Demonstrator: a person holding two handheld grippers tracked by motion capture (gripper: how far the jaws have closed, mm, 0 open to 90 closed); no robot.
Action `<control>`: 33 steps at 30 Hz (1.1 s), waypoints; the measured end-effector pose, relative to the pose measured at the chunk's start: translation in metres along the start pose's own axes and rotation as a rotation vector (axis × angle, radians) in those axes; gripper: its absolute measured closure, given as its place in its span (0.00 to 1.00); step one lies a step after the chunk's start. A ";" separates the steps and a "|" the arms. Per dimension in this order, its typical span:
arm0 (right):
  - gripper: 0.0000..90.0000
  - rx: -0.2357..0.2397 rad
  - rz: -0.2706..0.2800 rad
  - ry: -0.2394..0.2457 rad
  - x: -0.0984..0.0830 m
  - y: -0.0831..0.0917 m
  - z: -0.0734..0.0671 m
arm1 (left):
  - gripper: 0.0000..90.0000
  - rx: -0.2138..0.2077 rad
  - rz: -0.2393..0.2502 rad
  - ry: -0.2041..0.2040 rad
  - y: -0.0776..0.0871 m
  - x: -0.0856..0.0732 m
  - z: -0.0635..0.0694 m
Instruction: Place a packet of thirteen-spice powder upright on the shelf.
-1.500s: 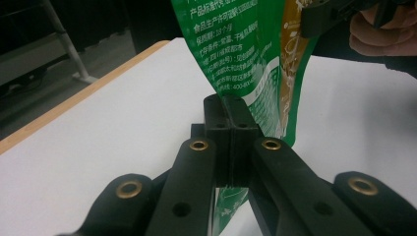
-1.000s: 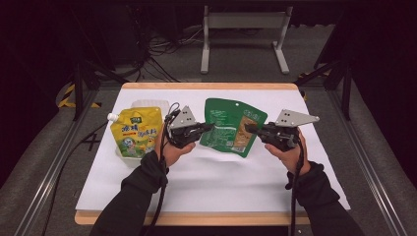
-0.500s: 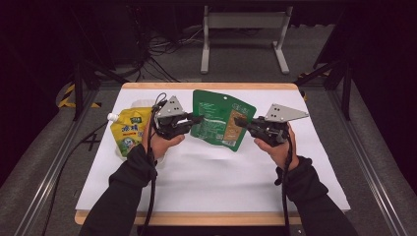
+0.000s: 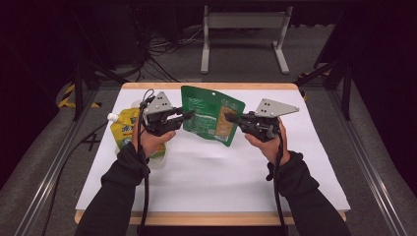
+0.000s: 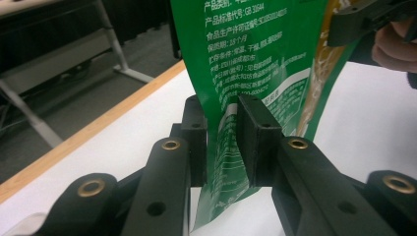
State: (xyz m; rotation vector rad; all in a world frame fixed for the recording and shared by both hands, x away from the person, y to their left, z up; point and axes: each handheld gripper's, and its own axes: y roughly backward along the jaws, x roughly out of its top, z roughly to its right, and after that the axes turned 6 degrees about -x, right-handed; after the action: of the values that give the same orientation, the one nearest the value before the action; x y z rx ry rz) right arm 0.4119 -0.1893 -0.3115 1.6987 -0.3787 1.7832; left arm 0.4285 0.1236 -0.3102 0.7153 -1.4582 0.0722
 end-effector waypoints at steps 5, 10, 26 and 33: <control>1.00 -0.016 0.009 -0.017 0.004 -0.007 0.001 | 0.98 0.009 -0.035 -0.047 0.008 0.003 -0.001; 1.00 -0.012 0.021 -0.022 0.009 -0.017 0.000 | 0.99 0.040 -0.075 -0.050 0.017 0.010 -0.007; 1.00 -0.030 0.038 -0.035 0.026 -0.059 -0.001 | 0.92 0.112 -0.118 -0.021 0.039 0.016 -0.038; 1.00 -0.036 0.038 -0.047 0.035 -0.080 -0.001 | 0.83 0.145 -0.113 0.016 0.041 0.015 -0.054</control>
State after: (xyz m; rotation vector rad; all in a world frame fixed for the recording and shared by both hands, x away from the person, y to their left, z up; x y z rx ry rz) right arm 0.4621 -0.1200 -0.2951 1.7208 -0.4638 1.7559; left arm 0.4589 0.1769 -0.2771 0.9117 -1.4042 0.0969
